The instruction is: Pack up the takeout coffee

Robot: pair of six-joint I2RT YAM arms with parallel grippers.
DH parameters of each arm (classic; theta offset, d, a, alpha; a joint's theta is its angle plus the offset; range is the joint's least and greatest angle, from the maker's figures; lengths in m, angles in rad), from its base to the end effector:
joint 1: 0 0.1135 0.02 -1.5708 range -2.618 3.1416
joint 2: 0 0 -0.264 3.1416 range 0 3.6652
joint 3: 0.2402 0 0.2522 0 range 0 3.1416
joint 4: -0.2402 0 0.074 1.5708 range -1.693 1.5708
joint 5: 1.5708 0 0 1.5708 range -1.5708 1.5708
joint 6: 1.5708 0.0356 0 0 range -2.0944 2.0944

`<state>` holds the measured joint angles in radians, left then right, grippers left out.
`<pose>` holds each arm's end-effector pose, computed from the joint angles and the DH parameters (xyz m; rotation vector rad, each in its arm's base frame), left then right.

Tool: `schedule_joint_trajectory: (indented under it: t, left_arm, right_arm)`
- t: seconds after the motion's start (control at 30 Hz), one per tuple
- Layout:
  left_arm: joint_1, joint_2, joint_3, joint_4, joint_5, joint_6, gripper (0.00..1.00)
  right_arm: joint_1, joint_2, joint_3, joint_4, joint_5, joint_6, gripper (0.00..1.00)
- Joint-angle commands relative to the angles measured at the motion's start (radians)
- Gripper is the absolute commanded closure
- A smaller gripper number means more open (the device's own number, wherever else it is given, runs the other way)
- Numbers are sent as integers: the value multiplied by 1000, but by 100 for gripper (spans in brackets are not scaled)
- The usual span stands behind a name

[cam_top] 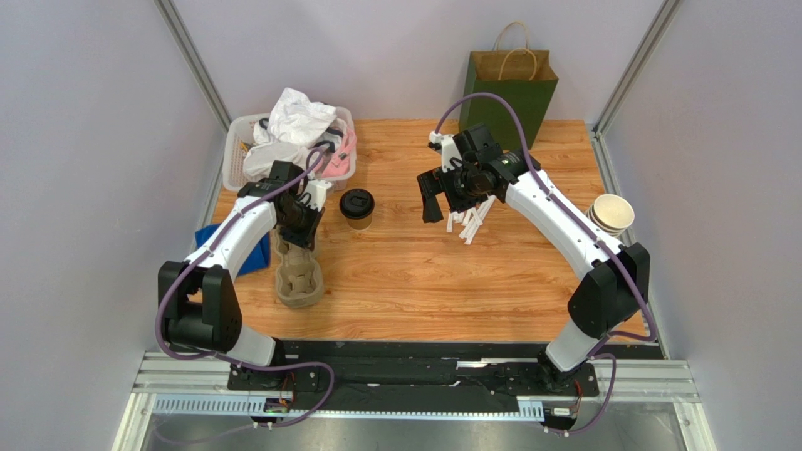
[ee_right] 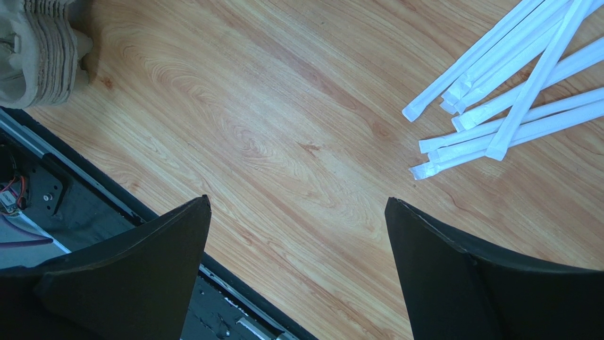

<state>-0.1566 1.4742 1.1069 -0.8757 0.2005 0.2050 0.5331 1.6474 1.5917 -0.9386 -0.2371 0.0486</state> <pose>0.2752 -0.0506 0.2412 0.5488 2.7433 -0.2701 0.2949 0.1837 0.3319 -0.7151 2.5101 0.5194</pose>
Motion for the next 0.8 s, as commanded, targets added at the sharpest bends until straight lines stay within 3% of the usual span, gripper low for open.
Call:
schedule_joint_trajectory:
  t: [0.0,0.77]
  left_arm:
    - [-4,-9,4,1,-1,2,100]
    - [-4,-163,174,-209,-36,48,100]
  right_arm:
    - [-8,-3,36,12,-14,10,0]
    - [-10,-18,34,12,-21,13,0]
